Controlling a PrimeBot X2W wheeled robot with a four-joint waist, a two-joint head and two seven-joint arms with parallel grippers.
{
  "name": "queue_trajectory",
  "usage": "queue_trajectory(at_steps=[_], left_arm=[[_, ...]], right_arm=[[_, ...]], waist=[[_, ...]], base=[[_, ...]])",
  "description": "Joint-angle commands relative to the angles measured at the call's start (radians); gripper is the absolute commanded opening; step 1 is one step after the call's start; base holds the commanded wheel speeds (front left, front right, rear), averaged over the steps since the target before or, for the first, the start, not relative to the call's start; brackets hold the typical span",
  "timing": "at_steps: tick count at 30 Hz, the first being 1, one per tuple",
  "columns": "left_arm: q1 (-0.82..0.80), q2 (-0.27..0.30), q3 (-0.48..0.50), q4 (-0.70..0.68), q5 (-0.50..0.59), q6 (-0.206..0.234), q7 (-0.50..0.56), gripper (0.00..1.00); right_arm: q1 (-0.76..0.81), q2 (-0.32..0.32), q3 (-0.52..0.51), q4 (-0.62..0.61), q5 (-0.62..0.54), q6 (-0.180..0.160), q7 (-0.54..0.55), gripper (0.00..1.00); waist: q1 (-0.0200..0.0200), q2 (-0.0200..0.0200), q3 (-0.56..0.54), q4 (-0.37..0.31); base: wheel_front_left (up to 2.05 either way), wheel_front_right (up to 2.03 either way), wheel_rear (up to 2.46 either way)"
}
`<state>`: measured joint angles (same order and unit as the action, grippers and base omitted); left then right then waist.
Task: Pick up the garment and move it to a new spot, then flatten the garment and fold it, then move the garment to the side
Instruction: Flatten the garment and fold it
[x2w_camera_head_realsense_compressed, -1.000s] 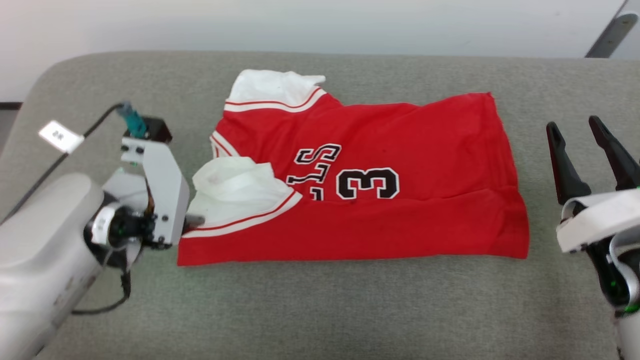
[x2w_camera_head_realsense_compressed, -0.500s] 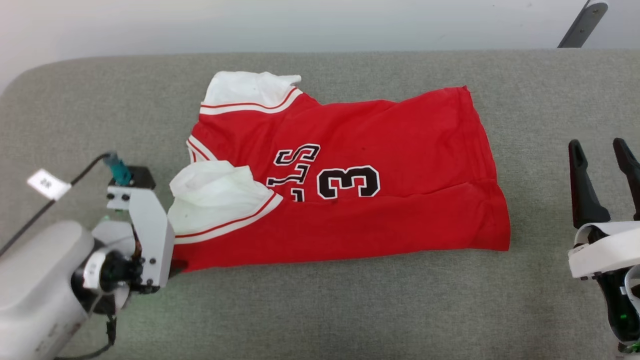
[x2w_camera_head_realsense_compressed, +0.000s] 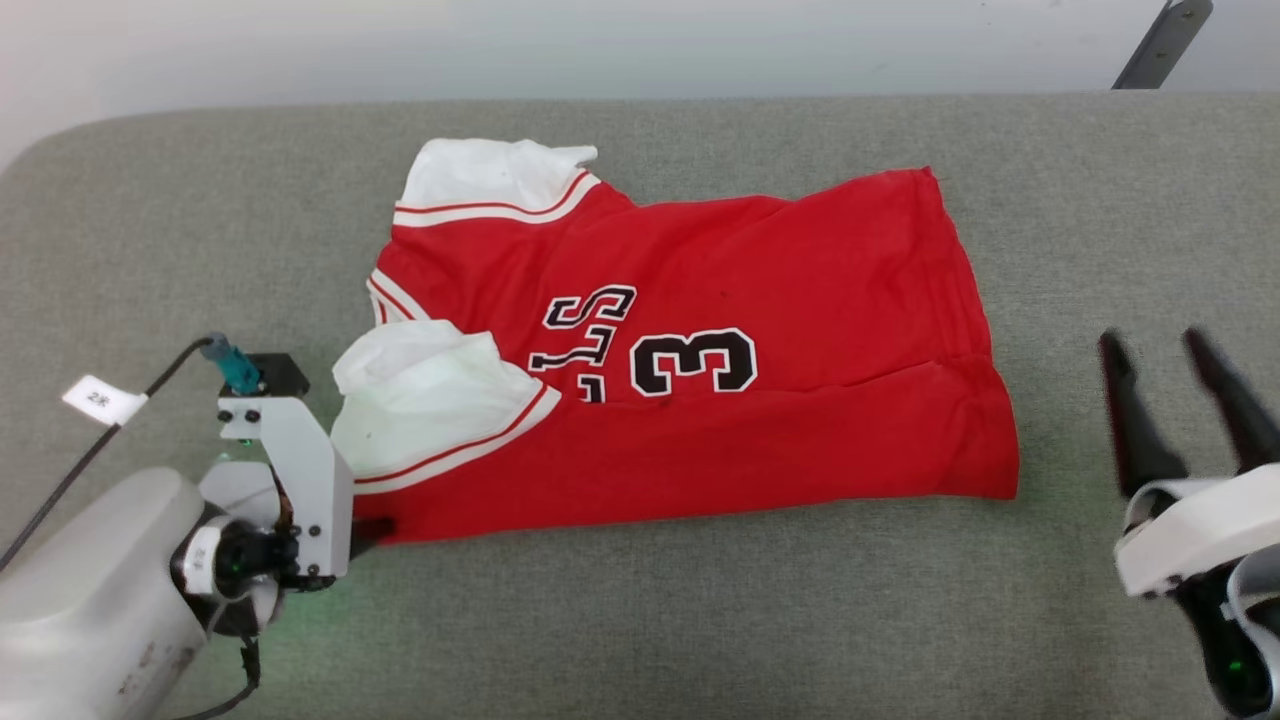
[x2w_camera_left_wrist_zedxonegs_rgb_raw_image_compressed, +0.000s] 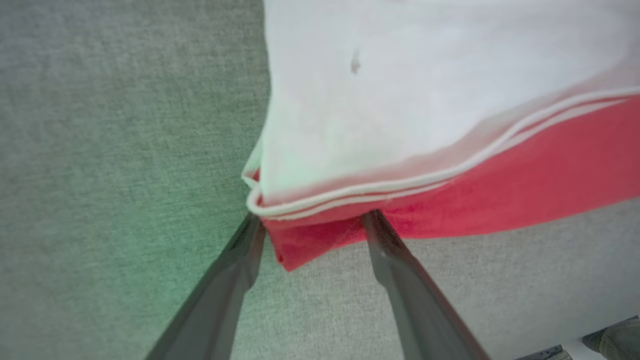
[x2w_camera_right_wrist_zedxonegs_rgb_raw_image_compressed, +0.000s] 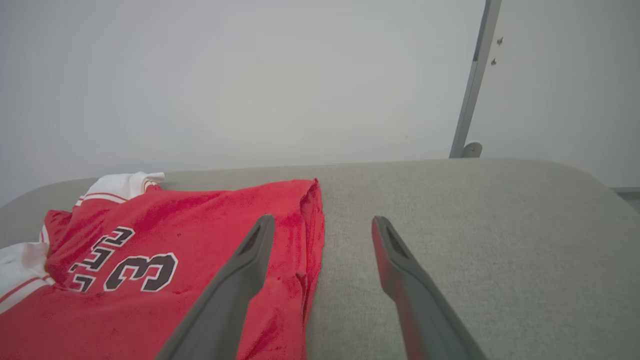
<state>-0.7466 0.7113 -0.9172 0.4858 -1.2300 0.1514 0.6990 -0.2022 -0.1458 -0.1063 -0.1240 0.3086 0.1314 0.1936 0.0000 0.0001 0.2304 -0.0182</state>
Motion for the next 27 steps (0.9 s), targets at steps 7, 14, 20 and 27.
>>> queue_trajectory(at_steps=[7,14,20,27], left_arm=[[0.008,-0.063,-0.028,0.071,0.005,-0.067,-0.007,0.0],[-0.033,-0.107,-0.033,0.107,0.019,-0.104,-0.027,0.0],[-0.057,-0.135,-0.039,0.141,0.029,-0.128,-0.038,0.0],[-0.072,-0.151,-0.044,0.176,0.033,-0.149,-0.043,0.0]], right_arm=[[0.032,0.002,0.032,0.014,0.047,-0.002,0.224,1.0],[-0.04,-0.004,0.033,0.124,0.086,-0.002,0.43,1.0],[-0.122,-0.028,0.039,0.256,0.085,-0.002,0.504,1.0],[-0.168,-0.035,0.09,0.408,0.092,-0.001,0.581,0.0]], waist=[[0.0,-0.0001,0.017,0.015],[0.0,-0.0001,0.05,0.042],[0.0,-0.0001,0.077,0.068],[0.0,-0.0001,0.089,0.086]], base=[[0.0,0.0,0.0],[0.0,0.0,0.0],[0.0,0.0,0.0],[0.0,0.0,0.0]])
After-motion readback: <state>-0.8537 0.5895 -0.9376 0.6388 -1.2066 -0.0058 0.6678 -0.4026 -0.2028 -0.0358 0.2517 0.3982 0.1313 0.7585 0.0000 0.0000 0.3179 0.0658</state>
